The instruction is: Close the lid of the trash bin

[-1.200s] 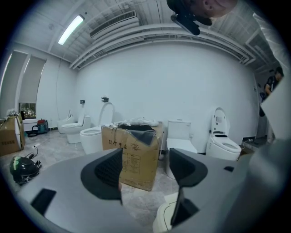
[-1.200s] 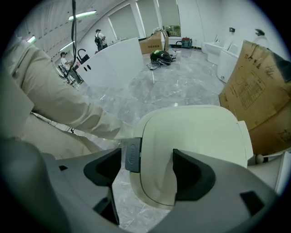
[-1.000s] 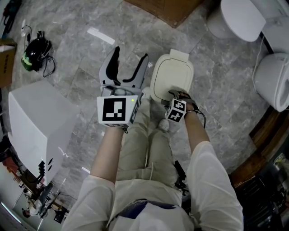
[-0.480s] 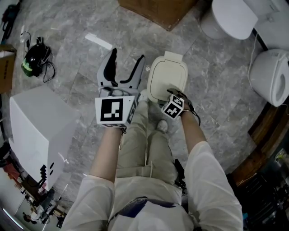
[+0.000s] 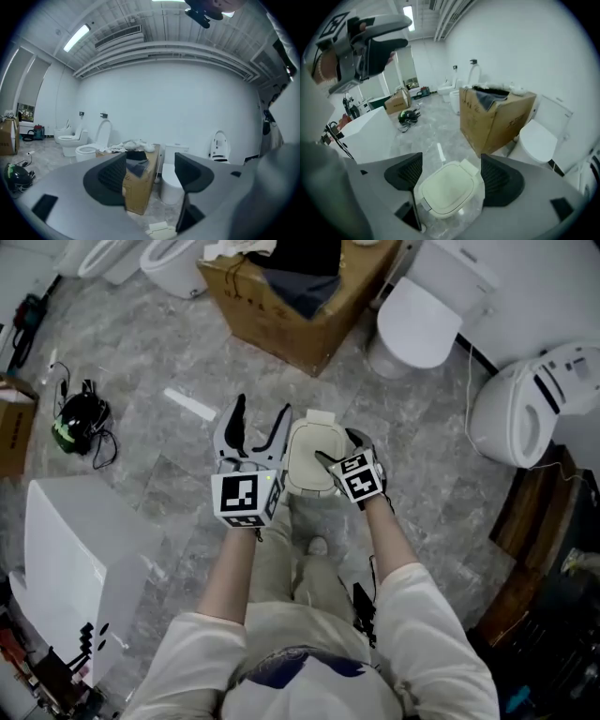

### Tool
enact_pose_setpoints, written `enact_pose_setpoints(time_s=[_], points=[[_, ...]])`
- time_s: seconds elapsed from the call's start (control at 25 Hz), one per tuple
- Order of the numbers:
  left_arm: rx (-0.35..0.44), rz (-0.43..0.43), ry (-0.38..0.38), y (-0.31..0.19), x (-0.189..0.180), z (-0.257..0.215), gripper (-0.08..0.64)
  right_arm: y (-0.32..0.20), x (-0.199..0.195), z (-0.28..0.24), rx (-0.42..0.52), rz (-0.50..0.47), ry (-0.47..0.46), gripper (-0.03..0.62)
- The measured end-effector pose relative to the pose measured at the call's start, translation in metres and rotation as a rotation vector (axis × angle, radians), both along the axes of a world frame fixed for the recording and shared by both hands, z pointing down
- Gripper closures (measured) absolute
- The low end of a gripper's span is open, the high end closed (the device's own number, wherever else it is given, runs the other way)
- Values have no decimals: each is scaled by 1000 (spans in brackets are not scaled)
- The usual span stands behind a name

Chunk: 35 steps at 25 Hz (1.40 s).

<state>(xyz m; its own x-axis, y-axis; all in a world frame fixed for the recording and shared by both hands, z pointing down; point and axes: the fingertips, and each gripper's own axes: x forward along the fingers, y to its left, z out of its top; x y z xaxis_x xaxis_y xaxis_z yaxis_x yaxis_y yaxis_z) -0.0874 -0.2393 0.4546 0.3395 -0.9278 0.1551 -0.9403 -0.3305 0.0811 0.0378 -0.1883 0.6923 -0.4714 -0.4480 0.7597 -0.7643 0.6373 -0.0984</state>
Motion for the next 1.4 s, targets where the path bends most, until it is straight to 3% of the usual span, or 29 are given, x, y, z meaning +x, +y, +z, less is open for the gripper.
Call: enact_pose_setpoints(time_s=[0.28, 0.48, 0.64, 1.08, 1.4], points=[[82, 34, 19, 14, 25, -89, 258, -21, 36, -160, 263, 164, -72, 195], [120, 47, 25, 32, 35, -126, 258, -11, 53, -245, 425, 297, -154, 198], [161, 55, 29, 32, 42, -150, 258, -10, 61, -307, 585, 337, -165, 203], [224, 72, 28, 65, 55, -189, 258, 35, 76, -408, 819, 435, -248, 260], [283, 52, 20, 102, 62, -215, 258, 77, 85, -449, 924, 429, -279, 335]])
